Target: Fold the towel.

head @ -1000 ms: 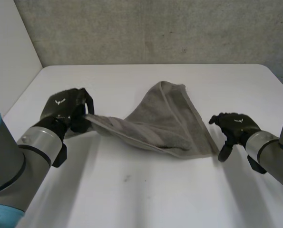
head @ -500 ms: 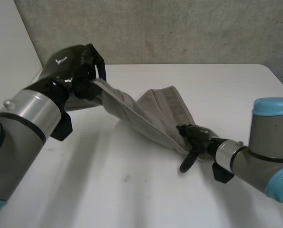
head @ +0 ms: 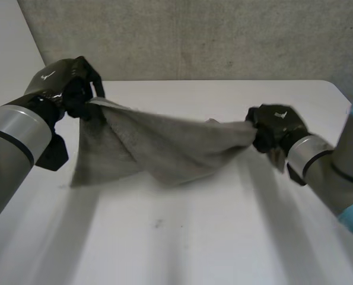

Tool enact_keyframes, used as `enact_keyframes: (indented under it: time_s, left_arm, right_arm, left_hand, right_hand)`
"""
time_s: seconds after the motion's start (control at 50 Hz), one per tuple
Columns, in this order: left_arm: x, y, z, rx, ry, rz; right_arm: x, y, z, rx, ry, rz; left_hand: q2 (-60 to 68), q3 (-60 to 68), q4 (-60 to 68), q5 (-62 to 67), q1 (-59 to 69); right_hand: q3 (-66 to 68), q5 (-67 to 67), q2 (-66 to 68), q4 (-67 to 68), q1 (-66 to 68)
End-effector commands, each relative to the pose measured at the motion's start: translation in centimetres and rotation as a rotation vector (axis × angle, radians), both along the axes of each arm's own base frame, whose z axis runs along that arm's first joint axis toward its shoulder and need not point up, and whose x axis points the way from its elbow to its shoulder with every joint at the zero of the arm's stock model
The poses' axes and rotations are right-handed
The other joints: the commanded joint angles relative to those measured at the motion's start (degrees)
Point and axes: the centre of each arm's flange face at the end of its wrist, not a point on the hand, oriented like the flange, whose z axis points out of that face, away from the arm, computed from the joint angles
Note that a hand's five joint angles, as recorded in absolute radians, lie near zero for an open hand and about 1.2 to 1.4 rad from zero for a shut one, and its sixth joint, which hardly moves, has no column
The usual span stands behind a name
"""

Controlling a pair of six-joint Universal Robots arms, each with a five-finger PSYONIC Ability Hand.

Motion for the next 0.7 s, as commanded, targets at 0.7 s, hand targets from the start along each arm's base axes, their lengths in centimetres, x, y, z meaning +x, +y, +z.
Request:
enact_keyframes:
  time_s: [0.7]
  left_arm:
    - [1.2,0.0,-6.3,0.162,-0.067,0.031]
  right_arm:
    - [-1.5,0.4,-6.0,0.155,0.204,0.013]
  left_hand:
    - [10.2,10.3,10.1,10.6,11.2]
  right_hand:
    - [4.5,4.5,5.9,3.8,4.8]
